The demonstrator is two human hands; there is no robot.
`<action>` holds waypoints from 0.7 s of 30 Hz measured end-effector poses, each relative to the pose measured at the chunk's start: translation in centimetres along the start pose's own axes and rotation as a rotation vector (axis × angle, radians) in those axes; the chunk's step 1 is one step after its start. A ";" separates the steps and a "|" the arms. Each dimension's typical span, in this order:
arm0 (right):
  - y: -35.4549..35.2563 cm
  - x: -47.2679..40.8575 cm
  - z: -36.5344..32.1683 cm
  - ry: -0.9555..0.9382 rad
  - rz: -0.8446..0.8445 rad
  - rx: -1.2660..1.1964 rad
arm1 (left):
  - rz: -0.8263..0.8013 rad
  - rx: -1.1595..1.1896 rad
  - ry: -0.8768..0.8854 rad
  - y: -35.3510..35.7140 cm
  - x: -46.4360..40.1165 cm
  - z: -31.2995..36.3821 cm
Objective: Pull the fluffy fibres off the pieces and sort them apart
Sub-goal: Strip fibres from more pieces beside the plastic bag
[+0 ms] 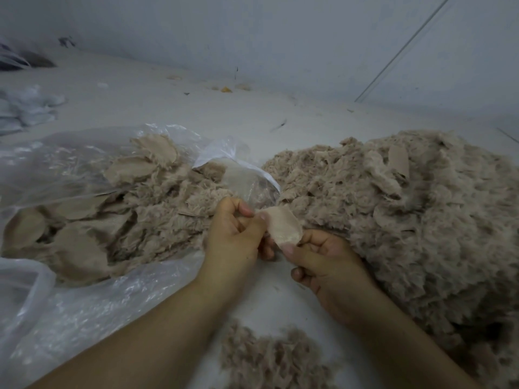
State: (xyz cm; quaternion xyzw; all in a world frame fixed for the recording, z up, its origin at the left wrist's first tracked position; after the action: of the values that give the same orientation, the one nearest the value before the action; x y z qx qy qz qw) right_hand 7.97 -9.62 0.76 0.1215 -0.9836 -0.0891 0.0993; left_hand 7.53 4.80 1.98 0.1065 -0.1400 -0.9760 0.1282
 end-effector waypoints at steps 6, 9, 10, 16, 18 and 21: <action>0.3 0.4 -0.4 0.022 -0.057 -0.105 | -0.097 -0.194 0.138 0.9 0.5 0.6; 0.2 0.3 -0.3 0.047 -0.009 -0.157 | -0.081 -0.373 0.218 1.2 0.6 1.4; 0.1 0.2 -0.2 0.051 0.019 -0.164 | -0.053 -0.457 0.278 1.1 0.6 2.0; -0.5 -0.1 0.1 0.046 0.095 -0.151 | 0.141 -1.207 0.721 -1.4 -1.3 6.3; -0.5 -0.1 0.2 0.049 0.099 -0.145 | 0.071 -1.617 0.423 -2.1 -2.1 4.8; -0.4 -0.1 0.2 0.047 0.096 -0.142 | 0.086 -1.785 0.294 -1.9 -1.4 4.4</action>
State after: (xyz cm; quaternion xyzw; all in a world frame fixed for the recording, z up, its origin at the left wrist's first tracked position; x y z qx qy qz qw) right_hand 8.10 -9.94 0.53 0.0687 -0.9768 -0.1511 0.1351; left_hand 7.35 8.03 5.78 0.0856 0.6829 -0.6926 0.2159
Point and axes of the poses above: each hand's wrist, its own x-axis away from the middle knuckle, its own y-axis out of the palm, z = x × y, the point moved 6 cm from there along -x, towards the middle knuckle, and after that the axes turned 2 degrees about z, right-handed, at the moved point
